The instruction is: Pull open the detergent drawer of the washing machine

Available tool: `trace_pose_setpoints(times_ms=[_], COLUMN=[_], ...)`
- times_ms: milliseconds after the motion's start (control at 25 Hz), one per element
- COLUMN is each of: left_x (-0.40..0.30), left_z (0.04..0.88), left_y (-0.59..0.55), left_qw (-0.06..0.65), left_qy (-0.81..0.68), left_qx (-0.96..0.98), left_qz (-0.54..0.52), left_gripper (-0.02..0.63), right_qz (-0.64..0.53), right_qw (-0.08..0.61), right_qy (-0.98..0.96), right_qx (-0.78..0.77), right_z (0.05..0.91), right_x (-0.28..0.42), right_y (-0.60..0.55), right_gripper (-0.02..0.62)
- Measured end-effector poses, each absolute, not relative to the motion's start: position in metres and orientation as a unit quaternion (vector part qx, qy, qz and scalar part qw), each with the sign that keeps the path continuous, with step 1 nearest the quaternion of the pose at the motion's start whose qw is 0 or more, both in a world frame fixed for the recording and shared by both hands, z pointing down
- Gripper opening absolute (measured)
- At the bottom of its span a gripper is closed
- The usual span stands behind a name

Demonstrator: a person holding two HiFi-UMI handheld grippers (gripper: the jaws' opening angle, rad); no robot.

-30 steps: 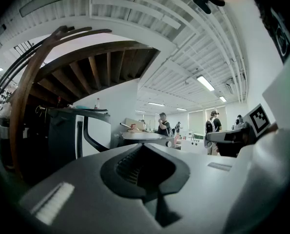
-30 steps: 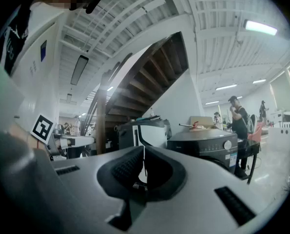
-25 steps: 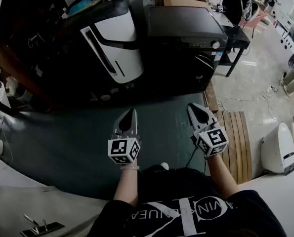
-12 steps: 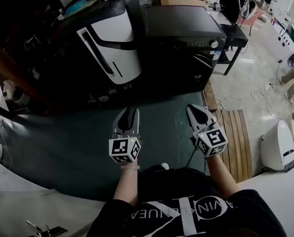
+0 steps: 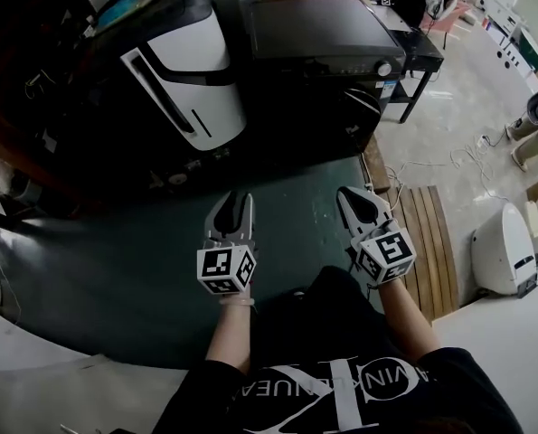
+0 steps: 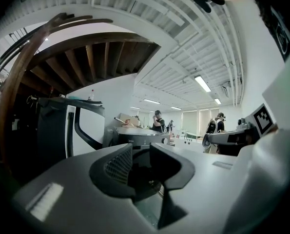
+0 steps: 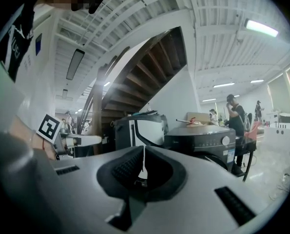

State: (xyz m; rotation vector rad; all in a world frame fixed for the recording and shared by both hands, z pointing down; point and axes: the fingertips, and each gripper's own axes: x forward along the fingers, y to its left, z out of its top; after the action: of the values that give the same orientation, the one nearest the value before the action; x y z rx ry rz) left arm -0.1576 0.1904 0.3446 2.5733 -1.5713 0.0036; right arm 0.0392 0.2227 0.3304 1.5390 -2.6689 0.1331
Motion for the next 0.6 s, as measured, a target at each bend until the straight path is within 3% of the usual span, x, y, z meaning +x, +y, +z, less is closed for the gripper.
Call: trace_pose_setpoints(times_ms=[600], left_x=[-0.122], left_z=[0.358], left_y=[0.093], left_qw=[0.090], left_qy=[-0.502], left_qx=[0.860], left_qz=[0.006], left_gripper=[0.100], right_qz=[0.047], right_qw=[0.038], right_qy=[-0.860], right_qx=[0.506], right_z=[0.344], right_x=[0.055], right_y=[0.128], right_gripper=[0.018])
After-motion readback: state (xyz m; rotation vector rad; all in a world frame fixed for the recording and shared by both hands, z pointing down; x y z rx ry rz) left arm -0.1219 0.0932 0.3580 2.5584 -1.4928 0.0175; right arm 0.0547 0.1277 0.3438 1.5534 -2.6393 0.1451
